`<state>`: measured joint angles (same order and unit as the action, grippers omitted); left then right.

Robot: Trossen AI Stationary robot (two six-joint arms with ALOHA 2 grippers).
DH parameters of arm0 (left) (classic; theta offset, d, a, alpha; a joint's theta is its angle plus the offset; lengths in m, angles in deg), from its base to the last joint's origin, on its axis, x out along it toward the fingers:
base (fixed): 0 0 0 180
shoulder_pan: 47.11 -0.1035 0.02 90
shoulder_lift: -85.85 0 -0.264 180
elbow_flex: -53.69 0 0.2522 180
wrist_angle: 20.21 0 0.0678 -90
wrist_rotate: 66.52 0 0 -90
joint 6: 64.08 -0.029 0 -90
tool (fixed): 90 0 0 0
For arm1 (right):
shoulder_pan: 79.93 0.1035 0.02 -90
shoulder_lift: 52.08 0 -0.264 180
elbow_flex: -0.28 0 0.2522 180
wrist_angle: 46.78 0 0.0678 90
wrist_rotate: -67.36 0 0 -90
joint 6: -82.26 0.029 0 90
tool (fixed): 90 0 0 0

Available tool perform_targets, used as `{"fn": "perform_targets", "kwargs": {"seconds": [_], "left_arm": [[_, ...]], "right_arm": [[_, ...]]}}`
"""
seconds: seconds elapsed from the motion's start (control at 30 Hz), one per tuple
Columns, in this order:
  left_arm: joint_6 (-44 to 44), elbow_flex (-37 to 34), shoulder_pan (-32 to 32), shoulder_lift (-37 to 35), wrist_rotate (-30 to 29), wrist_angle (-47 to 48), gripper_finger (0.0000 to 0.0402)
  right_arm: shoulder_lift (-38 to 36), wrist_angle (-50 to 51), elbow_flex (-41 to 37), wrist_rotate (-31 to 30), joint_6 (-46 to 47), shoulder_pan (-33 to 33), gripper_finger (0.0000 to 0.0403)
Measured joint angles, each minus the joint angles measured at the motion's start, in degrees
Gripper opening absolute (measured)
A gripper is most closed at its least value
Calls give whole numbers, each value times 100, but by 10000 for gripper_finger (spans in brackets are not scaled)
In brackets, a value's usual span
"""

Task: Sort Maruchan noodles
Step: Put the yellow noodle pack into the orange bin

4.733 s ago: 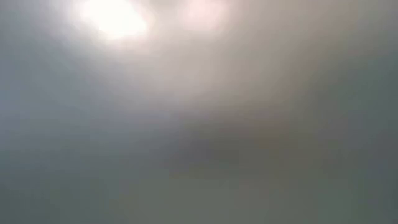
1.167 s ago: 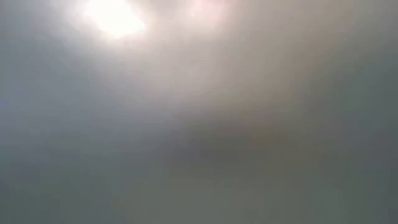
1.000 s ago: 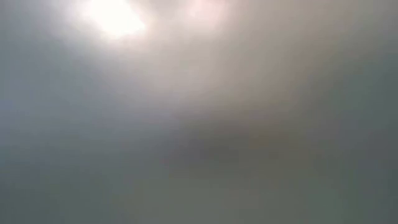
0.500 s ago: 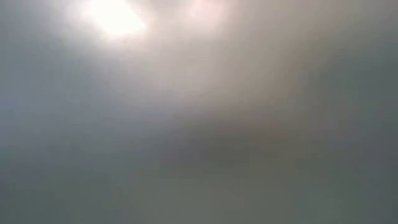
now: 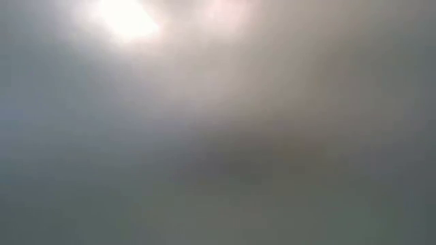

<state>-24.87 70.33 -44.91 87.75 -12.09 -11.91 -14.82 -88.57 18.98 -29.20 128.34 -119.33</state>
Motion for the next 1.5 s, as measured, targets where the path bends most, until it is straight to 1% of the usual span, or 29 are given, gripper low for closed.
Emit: {"fn": "perform_targets", "kwargs": {"seconds": [0.1,0.17,0.27,0.3,0.4,0.5,0.53,0.6,0.63,0.77,0.87,1.0,1.07,1.13,1.2,1.3,1.4,1.5], "left_arm": [[26,0,0,0,0,-20,36],[29,0,0,0,2,-17,36],[68,0,0,0,6,-17,36],[114,0,0,0,25,-15,36],[288,0,0,30,272,-19,36],[539,-2,2,215,471,-22,36],[624,-2,2,304,478,-18,36],[767,-2,2,525,479,-79,36],[810,-2,2,660,479,-162,36],[781,-4,2,1307,480,-912,36],[591,-4,2,1827,479,-1520,36],[589,87,0,2468,479,-1939,36],[689,242,4,2783,542,-1965,36],[710,447,4,3145,763,-1961,36],[679,712,4,3554,944,-1947,36],[591,1181,4,4212,1038,-1891,36],[589,1648,4,4844,1310,-1674,36],[610,2130,41,5402,1666,-1291,36]], "right_arm": [[1,281,586,425,-619,0,192],[0,920,1056,686,-1029,0,192],[6,2464,1784,1127,-1678,0,192],[7,3088,2029,1151,-1818,3,192],[63,4871,2683,977,-1967,2,192],[108,6258,3185,880,-1912,0,192],[112,6607,3329,1032,-1921,0,192],[116,7163,3568,1696,-2112,0,192],[106,7343,3644,1936,-2177,4,192],[80,7491,3792,2416,-1922,14,192],[76,7502,3796,2567,-1731,16,192],[110,7508,3796,2873,-1607,15,192],[138,7505,3796,2946,-1610,15,192],[176,7497,3796,2956,-1527,16,192],[221,7497,3796,2953,-1392,15,192],[319,7510,3794,2947,-1289,15,192],[454,7504,3793,2952,-1096,15,192],[579,7503,3793,2955,-664,15,192]]}}
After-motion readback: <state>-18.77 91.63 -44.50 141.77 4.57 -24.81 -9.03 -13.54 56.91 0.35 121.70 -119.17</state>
